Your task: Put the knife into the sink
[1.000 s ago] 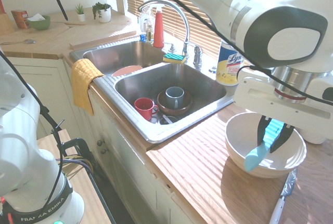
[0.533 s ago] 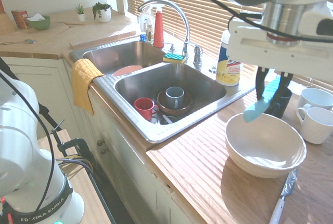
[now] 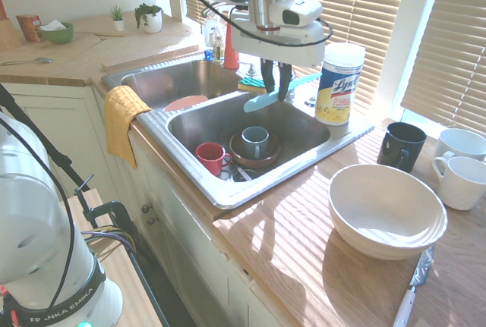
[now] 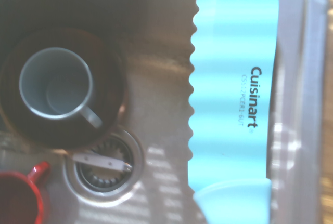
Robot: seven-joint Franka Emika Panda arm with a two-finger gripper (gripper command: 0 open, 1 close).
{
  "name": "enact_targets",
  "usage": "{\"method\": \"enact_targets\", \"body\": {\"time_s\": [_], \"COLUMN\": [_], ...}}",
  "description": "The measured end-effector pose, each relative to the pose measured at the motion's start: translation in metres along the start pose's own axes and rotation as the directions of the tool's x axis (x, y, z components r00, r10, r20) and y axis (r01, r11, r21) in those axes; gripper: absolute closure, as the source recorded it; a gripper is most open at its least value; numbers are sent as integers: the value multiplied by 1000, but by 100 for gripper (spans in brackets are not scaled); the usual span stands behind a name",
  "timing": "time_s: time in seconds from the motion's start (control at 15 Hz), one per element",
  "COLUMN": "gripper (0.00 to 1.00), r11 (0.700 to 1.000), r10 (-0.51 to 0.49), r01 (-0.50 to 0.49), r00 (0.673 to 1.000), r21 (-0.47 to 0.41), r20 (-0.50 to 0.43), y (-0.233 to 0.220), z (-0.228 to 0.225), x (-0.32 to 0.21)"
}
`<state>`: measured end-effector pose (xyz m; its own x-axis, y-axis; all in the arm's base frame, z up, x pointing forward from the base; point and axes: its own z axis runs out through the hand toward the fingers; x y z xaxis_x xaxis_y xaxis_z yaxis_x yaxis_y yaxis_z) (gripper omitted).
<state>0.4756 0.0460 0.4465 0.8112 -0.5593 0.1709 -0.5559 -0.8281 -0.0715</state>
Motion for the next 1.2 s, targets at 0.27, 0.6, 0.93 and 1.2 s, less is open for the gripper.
{"method": "enact_targets", "body": {"time_s": [0.27, 0.6, 0.93, 1.2], "gripper": [100, 100, 100, 0], "r11": [998, 996, 988, 983], "r10": [56, 86, 157, 184], "r01": [-56, -86, -158, -183], "r00": [998, 992, 981, 974], "r21": [-4, -6, -4, -22], "r20": [41, 91, 116, 130], "y": [-20, -31, -40, -46], "z": [77, 154, 218, 261], "x": [-22, -44, -53, -55]}}
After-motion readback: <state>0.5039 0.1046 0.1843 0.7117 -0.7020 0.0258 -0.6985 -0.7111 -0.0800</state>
